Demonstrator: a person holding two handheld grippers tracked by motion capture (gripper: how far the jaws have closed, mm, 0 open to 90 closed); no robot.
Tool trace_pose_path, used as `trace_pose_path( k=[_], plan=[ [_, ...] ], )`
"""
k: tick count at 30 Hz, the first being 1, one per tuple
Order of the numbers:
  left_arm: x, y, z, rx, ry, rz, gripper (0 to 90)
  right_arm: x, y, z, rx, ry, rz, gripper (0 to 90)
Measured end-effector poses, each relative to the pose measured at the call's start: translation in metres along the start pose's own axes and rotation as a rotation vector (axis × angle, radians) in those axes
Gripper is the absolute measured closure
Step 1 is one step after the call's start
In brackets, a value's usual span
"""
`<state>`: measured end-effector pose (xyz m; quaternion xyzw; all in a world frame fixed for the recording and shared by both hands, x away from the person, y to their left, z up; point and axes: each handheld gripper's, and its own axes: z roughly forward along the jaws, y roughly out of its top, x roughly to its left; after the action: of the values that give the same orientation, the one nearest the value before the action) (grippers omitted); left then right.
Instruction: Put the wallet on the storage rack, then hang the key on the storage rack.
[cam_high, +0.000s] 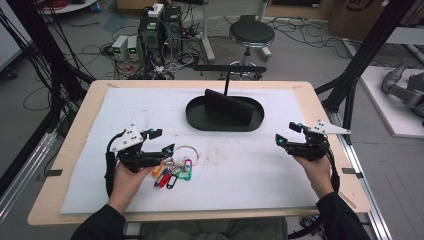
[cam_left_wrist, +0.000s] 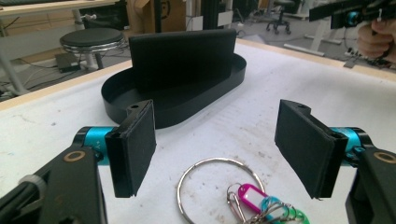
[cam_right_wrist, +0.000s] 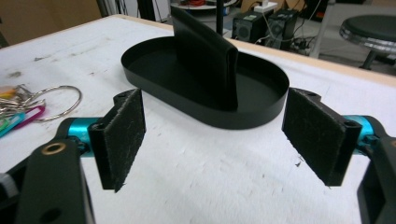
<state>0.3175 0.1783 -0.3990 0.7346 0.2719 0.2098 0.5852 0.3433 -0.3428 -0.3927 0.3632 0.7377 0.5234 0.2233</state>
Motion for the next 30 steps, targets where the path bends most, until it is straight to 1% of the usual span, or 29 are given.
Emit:
trace_pose_path(
  k=[1, 3, 4, 6, 9, 12, 15, 17, 18, 20, 22, 24, 27, 30],
  plan=[
    [0.001, 0.0, 0.001, 0.0, -0.002, -0.005, 28.4, -0.001, -0.002, -0.002, 0.005, 0.002, 0.003, 21.7],
    [0.002, 0.001, 0.005, 0.0, -0.002, -0.013, 25.8, -0.002, -0.005, -0.006, 0.005, -0.008, -0.008, 21.7],
    [0.002, 0.001, 0.006, -0.002, -0.007, -0.015, 25.5, -0.002, -0.007, -0.008, 0.008, -0.009, -0.002, 21.4],
    [0.002, 0.002, 0.009, -0.004, -0.006, -0.013, 24.4, -0.004, -0.009, -0.011, 0.007, -0.007, -0.007, 21.3],
    [0.002, 0.003, 0.012, -0.006, -0.001, -0.007, 24.2, -0.003, -0.011, -0.017, 0.006, -0.008, -0.003, 21.0],
    [0.001, 0.003, 0.014, -0.008, 0.012, -0.002, 24.1, -0.003, -0.013, -0.019, 0.005, -0.005, -0.003, 20.9],
    [0.001, 0.003, 0.014, 0.001, 0.023, -0.002, 24.1, -0.002, -0.014, -0.019, 0.012, -0.01, -0.009, 20.8],
    [0.001, 0.003, 0.014, 0.005, 0.033, 0.002, 24.1, -0.001, -0.014, -0.018, 0.018, -0.01, -0.027, 20.9],
    [0.001, 0.003, 0.013, 0.004, 0.031, 0.002, 24.1, 0.0, -0.014, -0.018, 0.022, -0.005, -0.036, 20.9],
    [0.001, 0.003, 0.013, 0.002, 0.043, 0.002, 24.1, 0.0, -0.014, -0.017, 0.023, -0.003, -0.041, 20.8],
    [0.002, 0.003, 0.013, 0.0, 0.043, -0.005, 23.2, 0.0, -0.014, -0.017, 0.024, -0.005, -0.04, 20.8],
    [0.002, 0.003, 0.013, 0.002, 0.04, -0.013, 23.2, 0.0, -0.015, -0.016, 0.025, -0.007, -0.052, 20.8],
    [0.002, 0.001, 0.013, -0.001, 0.034, -0.009, 23.2, -0.001, -0.015, -0.015, 0.03, -0.015, -0.046, 20.9],
    [0.003, 0.0, 0.013, 0.001, 0.032, -0.023, 23.2, -0.003, -0.015, -0.013, 0.029, -0.027, -0.051, 20.9]
  ],
)
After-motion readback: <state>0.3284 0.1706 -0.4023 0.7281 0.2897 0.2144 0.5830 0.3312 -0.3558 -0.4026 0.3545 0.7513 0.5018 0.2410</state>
